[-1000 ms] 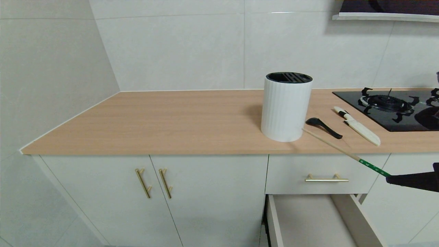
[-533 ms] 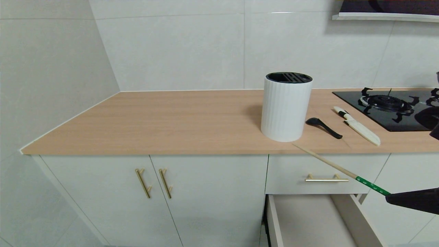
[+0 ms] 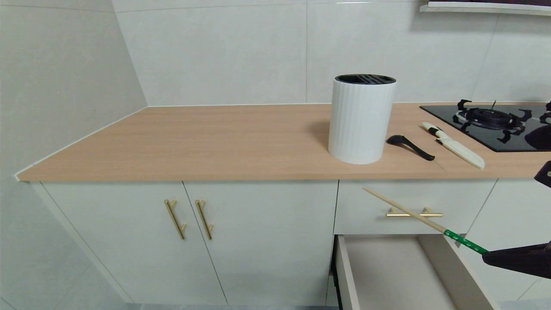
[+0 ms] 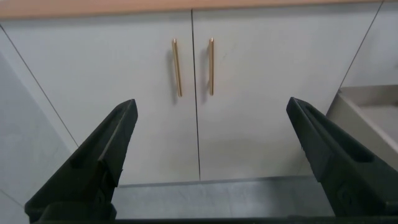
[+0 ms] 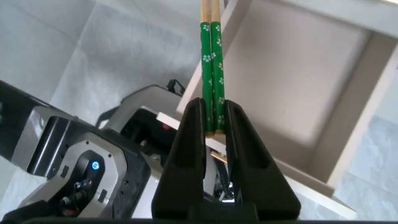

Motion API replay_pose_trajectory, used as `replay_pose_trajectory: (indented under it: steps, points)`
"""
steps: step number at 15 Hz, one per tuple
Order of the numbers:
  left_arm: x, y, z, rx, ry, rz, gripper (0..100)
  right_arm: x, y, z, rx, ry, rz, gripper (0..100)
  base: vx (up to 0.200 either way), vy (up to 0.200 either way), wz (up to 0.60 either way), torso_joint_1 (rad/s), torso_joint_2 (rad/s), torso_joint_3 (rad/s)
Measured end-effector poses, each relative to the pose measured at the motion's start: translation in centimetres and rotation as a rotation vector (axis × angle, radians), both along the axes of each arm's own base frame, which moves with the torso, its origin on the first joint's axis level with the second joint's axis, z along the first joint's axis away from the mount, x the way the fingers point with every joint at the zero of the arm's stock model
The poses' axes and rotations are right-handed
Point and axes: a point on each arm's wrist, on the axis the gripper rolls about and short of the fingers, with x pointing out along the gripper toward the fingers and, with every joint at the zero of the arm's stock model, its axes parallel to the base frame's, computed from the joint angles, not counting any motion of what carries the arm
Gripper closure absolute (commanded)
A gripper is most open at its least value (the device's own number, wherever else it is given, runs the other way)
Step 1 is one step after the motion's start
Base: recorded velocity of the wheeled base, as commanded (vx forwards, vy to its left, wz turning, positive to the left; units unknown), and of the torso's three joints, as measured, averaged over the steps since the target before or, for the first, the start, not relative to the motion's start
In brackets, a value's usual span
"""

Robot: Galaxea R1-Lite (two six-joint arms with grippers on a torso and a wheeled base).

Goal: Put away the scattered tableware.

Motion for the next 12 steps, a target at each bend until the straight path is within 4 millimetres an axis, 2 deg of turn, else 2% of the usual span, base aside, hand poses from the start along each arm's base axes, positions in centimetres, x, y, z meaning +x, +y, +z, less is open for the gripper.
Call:
replay_pose_trajectory:
  steps: [10,12]
  points:
    - [0.0,0.0,0.0,0.000,0.000,0.000,0,0.7,0.3,-0.9,-0.023,0.042,0.007,100,0.000,0.000,0.00,-0.151,0.46,0.308]
    - [0.0,0.0,0.0,0.000,0.000,0.000,0,0.9,0.3,-1.1,-0.027,0.052,0.007,100,0.000,0.000,0.00,-0.049,0.20,0.144]
